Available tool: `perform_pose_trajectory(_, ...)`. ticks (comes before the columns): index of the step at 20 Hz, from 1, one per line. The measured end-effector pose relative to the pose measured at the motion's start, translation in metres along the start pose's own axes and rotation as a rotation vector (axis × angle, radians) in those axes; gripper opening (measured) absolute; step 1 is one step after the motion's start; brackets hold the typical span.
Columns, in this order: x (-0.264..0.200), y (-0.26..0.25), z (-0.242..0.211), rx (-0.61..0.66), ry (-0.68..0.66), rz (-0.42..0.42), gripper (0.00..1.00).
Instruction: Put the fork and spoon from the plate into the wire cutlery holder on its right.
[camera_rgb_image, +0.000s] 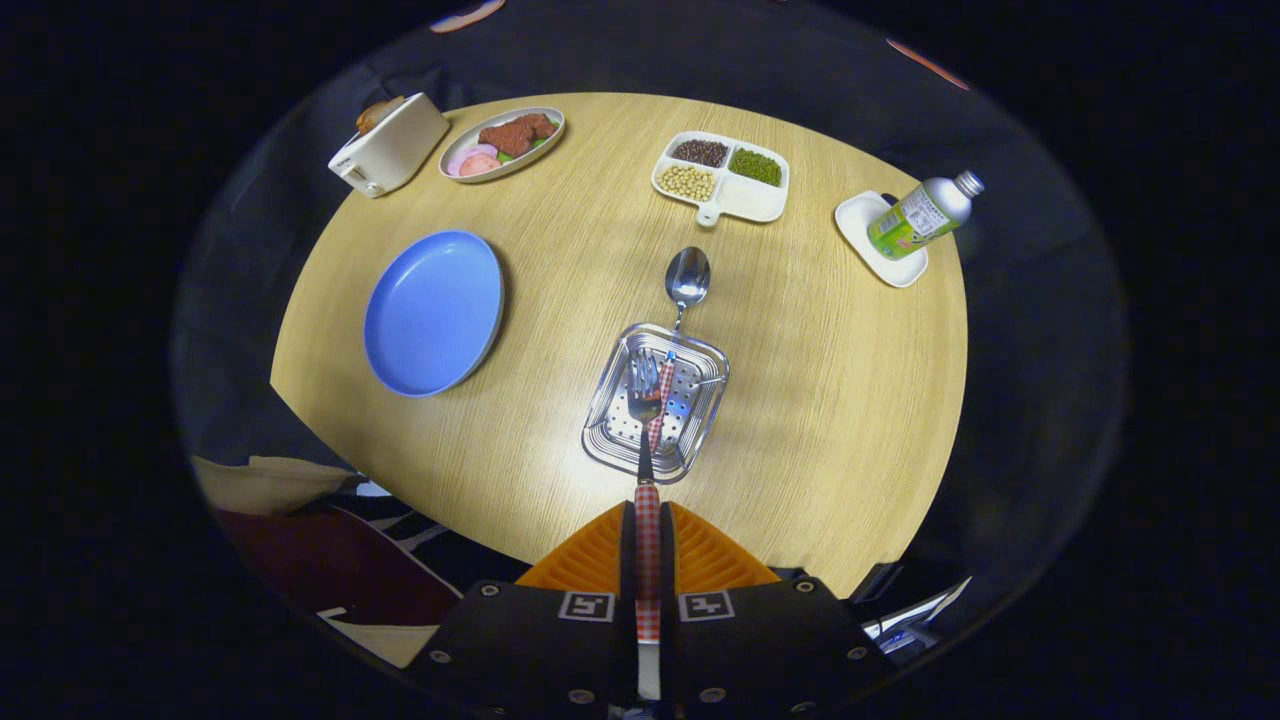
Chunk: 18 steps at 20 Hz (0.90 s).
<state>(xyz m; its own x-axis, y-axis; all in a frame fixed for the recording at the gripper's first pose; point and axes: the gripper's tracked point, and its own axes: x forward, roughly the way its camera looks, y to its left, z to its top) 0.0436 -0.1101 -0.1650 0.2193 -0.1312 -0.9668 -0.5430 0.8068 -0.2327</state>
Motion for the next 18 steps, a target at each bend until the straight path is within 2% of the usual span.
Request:
perform_pose_trajectory(5, 0.011, 0.002, 0.005, 0.005, 0.043, -0.008, 0.09)
perform_pose_trajectory(10, 0.009, 0.001, 0.009, 0.017, 0.035, -0.005, 0.14)
perform_pose_trajectory(14, 0.001, 0.000, 0.020, 0.054, -0.035, 0.001, 0.25)
perform_pose_trajectory(18, -0.009, 0.000, 0.028, 0.094, -0.104, 0.019, 0.49)
